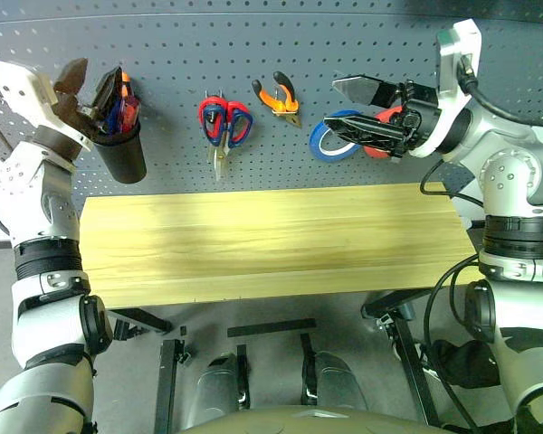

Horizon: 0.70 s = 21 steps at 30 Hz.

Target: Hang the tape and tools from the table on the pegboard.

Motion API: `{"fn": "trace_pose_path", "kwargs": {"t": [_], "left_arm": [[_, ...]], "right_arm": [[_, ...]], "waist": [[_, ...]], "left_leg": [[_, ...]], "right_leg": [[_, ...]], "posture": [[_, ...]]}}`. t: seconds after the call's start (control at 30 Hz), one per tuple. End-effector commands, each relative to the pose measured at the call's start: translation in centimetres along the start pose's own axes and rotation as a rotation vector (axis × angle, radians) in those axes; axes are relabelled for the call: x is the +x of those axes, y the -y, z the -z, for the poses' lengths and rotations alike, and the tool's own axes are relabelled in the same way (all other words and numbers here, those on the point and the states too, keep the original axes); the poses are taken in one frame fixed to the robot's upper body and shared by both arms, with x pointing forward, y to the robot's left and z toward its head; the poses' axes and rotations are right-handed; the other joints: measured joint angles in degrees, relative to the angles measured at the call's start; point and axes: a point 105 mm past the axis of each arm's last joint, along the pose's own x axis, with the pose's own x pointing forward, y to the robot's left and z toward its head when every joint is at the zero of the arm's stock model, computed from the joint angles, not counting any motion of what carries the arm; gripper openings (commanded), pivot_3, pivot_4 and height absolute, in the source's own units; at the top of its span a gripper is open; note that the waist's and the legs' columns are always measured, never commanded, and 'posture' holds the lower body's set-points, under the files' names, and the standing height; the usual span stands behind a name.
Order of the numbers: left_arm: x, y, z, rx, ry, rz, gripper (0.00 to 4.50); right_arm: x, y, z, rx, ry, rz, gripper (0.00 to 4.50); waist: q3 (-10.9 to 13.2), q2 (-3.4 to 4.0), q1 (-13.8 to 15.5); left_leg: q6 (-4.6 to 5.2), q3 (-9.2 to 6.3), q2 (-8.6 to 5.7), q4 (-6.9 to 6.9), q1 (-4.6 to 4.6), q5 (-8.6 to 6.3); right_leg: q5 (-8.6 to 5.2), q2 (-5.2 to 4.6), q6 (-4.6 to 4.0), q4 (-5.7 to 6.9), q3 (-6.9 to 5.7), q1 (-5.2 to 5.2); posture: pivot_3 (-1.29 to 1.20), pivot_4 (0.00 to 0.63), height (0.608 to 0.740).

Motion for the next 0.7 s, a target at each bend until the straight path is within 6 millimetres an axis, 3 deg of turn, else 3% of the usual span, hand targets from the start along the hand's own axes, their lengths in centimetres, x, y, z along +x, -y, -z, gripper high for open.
{"fn": "trace_pose_path", "kwargs": {"t": [0.03,0.17,0.3,0.4,0.53,0.7], "left_arm": [[-1.0,1.2,-5.6,-0.024,0.198,0.127,3.8],[-2.7,3.0,-7.8,-0.095,0.238,0.252,3.8],[-4.4,6.0,-7.6,-0.251,0.153,0.444,3.8],[-5.9,8.2,-5.9,-0.336,0.006,0.584,3.8],[-8.9,11.4,-1.3,-0.425,-0.284,0.759,3.8],[-9.8,12.3,1.7,-0.439,-0.357,0.786,3.8]], "right_arm": [[-0.5,-0.3,-1.4,-0.057,0.025,0.005,4.5],[-0.9,0.1,-1.5,-0.05,0.031,0.025,4.5],[-1.4,0.4,-0.8,-0.032,0.004,0.046,4.5],[-1.8,0.3,0.2,-0.006,-0.036,0.041,4.5],[-2.6,-0.3,3.4,0.043,-0.145,0.024,4.5],[-3.2,-0.9,7.5,0.076,-0.253,0.024,4.5]], "waist": [[0.0,0.0,-0.01],[-0.04,0.07,-0.03],[-0.07,0.08,0.1],[-0.09,0.08,0.42],[-0.18,0.11,0.35],[-0.27,0.19,0.22]], "left_leg": [[0.0,0.0,0.0,0.0,0.0,0.0],[0.0,-0.01,0.02,0.0,0.04,0.0],[0.0,0.01,0.03,0.02,0.08,0.0],[0.0,0.02,0.03,0.01,0.12,0.0],[0.0,0.03,0.03,0.01,0.22,0.0],[-0.01,0.09,0.04,0.01,0.3,0.0]], "right_leg": [[0.0,-0.01,0.0,0.0,0.0,0.0],[0.0,0.0,0.0,0.04,0.02,0.0],[0.0,0.0,0.0,0.06,0.07,0.03],[0.0,0.0,0.0,0.05,0.11,0.07],[0.0,0.02,0.0,0.05,0.12,0.17],[-0.01,0.04,-0.01,0.05,0.19,0.2]], "posture": [[0.02,0.107,0.74],[0.03,0.106,0.74],[0.04,0.105,0.74],[0.03,0.107,0.74],[0.01,0.11,0.74],[-0.01,0.116,0.74]]}}
